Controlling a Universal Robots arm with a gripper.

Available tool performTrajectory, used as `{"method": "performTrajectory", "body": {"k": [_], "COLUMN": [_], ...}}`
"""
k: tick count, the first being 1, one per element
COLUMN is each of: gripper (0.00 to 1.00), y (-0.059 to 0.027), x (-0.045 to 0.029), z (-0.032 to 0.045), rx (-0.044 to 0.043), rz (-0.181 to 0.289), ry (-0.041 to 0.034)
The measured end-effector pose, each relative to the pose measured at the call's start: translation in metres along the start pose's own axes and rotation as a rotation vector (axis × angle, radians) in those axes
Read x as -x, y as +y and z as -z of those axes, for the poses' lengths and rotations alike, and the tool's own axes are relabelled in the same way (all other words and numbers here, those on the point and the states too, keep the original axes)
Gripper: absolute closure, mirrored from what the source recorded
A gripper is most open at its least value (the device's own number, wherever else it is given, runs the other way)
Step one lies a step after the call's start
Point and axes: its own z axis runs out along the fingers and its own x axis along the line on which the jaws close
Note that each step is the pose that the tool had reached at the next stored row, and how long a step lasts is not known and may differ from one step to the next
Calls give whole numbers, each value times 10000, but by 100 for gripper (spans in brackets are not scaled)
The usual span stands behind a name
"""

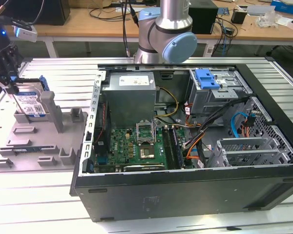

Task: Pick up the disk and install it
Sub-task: 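Pick up the disk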

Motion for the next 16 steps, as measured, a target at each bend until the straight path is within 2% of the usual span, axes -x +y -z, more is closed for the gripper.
{"method": "performTrajectory", "body": {"k": [1, 16], "gripper": [64, 64], "y": [0, 0], "x": [-1, -8], "z": [0, -4], "rx": [0, 1], "rz": [0, 0], "ry": [0, 1]}}
